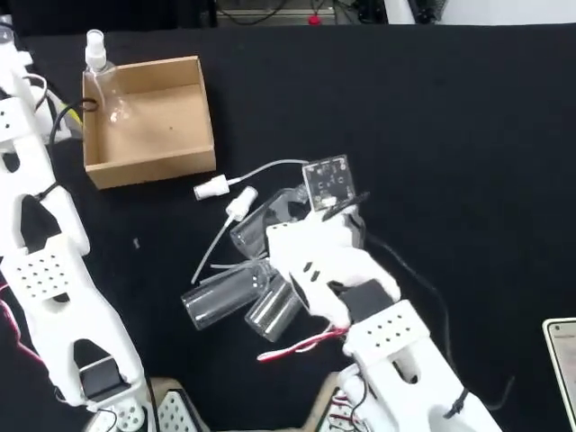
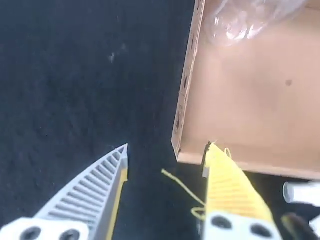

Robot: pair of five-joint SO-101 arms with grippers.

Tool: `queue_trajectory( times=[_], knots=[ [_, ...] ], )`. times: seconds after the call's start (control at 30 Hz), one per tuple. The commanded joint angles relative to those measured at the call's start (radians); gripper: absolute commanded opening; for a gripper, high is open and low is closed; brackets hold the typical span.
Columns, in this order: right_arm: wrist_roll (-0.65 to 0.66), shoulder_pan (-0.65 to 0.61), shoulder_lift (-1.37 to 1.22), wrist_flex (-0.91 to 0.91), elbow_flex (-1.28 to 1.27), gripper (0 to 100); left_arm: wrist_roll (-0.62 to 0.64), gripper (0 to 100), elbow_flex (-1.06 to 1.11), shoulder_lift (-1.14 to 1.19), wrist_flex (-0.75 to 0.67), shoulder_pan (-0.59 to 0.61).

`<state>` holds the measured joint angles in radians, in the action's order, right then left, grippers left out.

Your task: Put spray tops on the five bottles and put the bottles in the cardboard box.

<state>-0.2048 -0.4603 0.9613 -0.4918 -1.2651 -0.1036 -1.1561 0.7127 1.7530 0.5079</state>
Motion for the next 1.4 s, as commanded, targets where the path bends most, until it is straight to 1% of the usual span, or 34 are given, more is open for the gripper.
queue_trajectory(
  times=[0.0,0.1,0.17,0.23,0.33,0.43,0.53,0.63,0.7,0.83,0.9,0.97,1.07,1.2,1.27,1.37],
  knots=[
    [-0.006,0.015,0.018,-0.012,0.073,11.3,-0.003,24,0.114,-0.189,0.009,0.004],
    [0.026,0.015,0.018,-0.006,0.074,11.3,-0.018,24,0.289,-0.338,0.009,-0.008],
    [0.026,0.025,0.018,-0.008,0.081,11.3,-0.081,24,0.432,-0.471,0.009,-0.044],
    [0.023,0.063,0.013,-0.011,0.097,11.3,-0.167,24,0.615,-0.601,0.008,-0.091],
    [0.018,0.164,0.013,-0.011,0.122,11.3,-0.325,24,0.875,-0.778,0.006,-0.208],
    [0.018,0.265,0.013,-0.011,0.148,11.3,-0.427,24,1.096,-0.919,0.005,-0.329],
    [0.017,0.353,0.015,-0.012,0.171,11.3,-0.459,24,1.260,-1.017,0.002,-0.452],
    [0.017,0.420,0.019,-0.020,0.205,11.3,-0.457,24,1.389,-1.092,-0.055,-0.552],
    [0.021,0.453,0.019,-0.095,0.249,11.3,-0.459,25,1.452,-1.129,-0.089,-0.615],
    [0.025,0.512,0.019,-0.301,0.278,11.3,-0.459,30,1.523,-1.148,-0.095,-0.733],
    [0.026,0.543,0.019,-0.373,0.277,11.3,-0.459,31,1.523,-1.132,-0.101,-0.768],
    [0.026,0.580,0.019,-0.404,0.260,11.3,-0.456,31,1.527,-1.103,-0.149,-0.792],
    [0.028,0.632,0.019,-0.373,0.209,11.3,-0.454,31,1.531,-1.040,-0.193,-0.839],
    [0.063,0.694,0.019,-0.252,0.133,11.3,-0.454,31,1.531,-0.964,-0.203,-0.914],
    [0.068,0.692,0.019,-0.198,0.102,11.3,-0.454,31,1.523,-0.928,-0.206,-0.921],
    [0.068,0.690,0.019,-0.175,0.085,11.3,-0.453,31,1.538,-0.893,-0.255,-0.912]
  ],
)
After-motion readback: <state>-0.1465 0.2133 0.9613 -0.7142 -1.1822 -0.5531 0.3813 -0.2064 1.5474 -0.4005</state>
